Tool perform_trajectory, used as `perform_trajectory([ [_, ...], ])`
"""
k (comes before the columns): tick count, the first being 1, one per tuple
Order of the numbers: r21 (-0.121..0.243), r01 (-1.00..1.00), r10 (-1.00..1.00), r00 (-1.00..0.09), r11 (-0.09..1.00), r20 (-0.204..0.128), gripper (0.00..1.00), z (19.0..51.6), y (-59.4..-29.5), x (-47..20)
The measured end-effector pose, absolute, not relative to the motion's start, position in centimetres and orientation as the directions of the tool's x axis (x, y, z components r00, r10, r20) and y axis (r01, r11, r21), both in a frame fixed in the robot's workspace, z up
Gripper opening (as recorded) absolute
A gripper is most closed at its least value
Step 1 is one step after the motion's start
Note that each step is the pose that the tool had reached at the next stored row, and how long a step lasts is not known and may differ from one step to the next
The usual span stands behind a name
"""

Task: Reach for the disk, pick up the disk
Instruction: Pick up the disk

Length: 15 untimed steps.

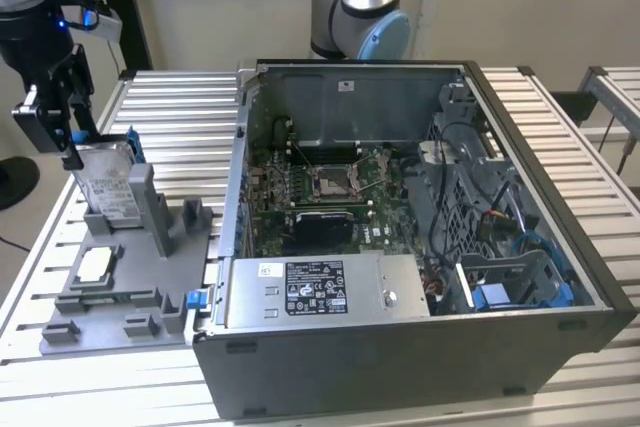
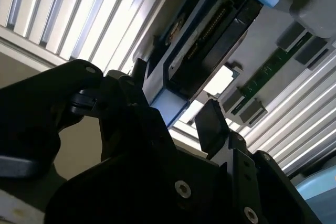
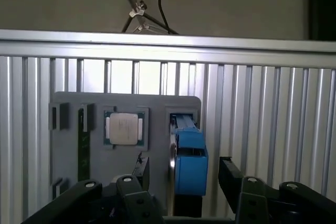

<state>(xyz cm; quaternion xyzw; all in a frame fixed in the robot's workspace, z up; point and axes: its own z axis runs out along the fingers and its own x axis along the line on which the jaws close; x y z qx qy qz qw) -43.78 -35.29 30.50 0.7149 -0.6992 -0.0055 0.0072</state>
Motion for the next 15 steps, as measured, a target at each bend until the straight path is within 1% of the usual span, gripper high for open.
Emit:
perform_trajectory([
  [15,0.017,-1.0,-1.0,0.023,-0.023,0.003,1.0,27.8,-35.3,-43.9],
])
